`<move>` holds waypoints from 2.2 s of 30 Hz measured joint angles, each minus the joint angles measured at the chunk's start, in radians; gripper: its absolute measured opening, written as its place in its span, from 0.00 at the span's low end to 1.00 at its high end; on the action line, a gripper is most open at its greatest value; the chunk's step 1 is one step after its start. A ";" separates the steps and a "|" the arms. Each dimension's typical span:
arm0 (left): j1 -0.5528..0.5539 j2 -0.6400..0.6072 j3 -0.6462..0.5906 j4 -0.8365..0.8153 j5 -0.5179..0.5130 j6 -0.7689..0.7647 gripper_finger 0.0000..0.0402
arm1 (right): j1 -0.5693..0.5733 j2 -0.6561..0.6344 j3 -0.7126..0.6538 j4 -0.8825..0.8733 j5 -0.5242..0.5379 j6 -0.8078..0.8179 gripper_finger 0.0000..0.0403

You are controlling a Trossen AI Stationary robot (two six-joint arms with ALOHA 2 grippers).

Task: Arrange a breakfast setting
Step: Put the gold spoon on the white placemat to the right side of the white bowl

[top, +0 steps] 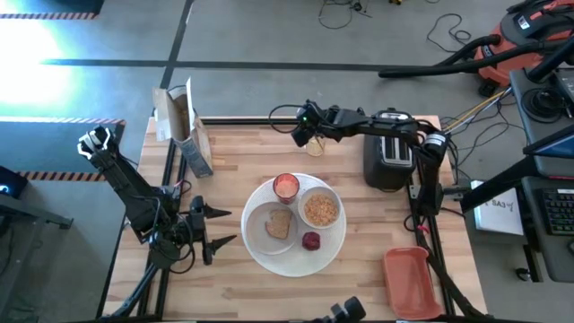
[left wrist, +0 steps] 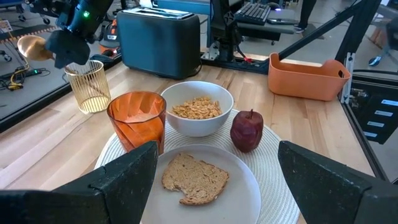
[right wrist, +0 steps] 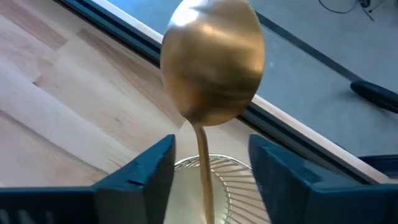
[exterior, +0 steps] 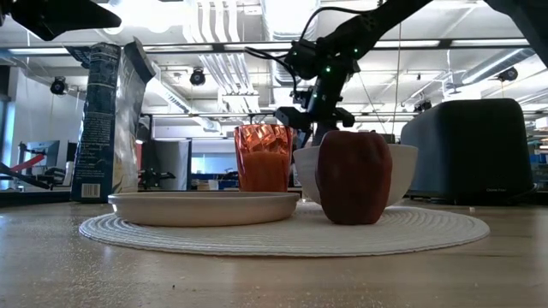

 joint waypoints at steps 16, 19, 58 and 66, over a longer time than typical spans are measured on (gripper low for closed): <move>0.000 0.000 0.000 0.001 0.001 -0.005 0.79 | -0.030 0.017 0.000 0.017 -0.007 -0.008 0.28; 0.000 0.000 0.000 0.001 0.002 -0.023 0.79 | -0.031 0.032 0.000 0.020 -0.009 -0.014 0.28; 0.092 0.018 0.055 0.057 0.062 0.113 0.79 | 0.046 -0.209 0.017 -0.016 -0.131 -0.054 0.02; 0.159 0.126 0.053 0.323 0.168 0.377 0.79 | 0.199 -0.355 0.017 0.065 -0.394 -0.140 0.02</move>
